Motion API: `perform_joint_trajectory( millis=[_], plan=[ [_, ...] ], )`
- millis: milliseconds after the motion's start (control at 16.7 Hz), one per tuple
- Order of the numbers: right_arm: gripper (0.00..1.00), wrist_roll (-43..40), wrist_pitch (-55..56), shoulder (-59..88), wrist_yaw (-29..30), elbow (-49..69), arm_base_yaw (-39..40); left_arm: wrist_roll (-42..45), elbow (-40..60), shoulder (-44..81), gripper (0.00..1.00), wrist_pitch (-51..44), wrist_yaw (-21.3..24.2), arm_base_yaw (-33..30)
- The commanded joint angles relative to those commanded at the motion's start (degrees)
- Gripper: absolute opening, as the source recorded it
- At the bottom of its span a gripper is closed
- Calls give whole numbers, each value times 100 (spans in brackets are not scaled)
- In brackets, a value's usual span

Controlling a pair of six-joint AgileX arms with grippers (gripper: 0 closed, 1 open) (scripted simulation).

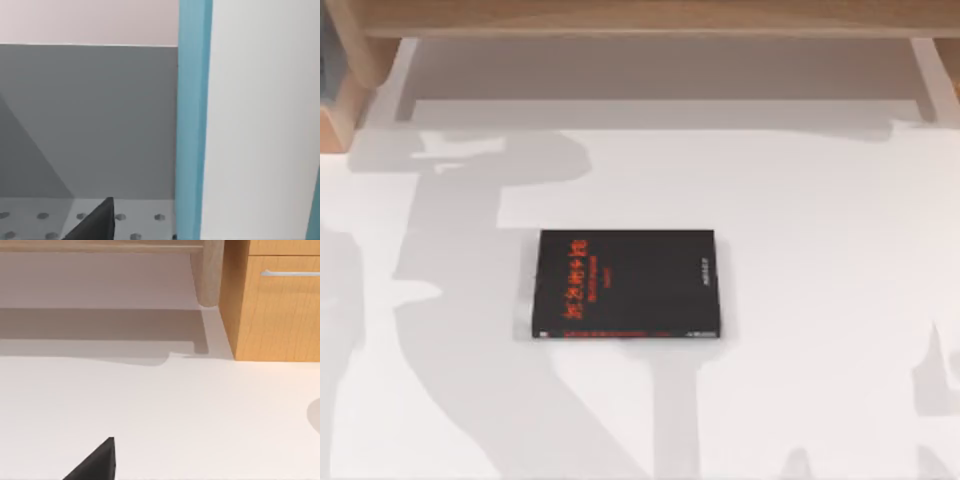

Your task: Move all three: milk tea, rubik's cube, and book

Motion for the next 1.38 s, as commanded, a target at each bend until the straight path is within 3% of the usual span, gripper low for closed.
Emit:
perform_joint_trajectory(
  millis=[960,1380],
  plan=[
    [100,0,0,0,0,0,0,-6,856,579,100,-274,-127,-135],
    [100,0,0,0,0,0,0,-6,856,579,47,-274,-127,-135]
  ],
)
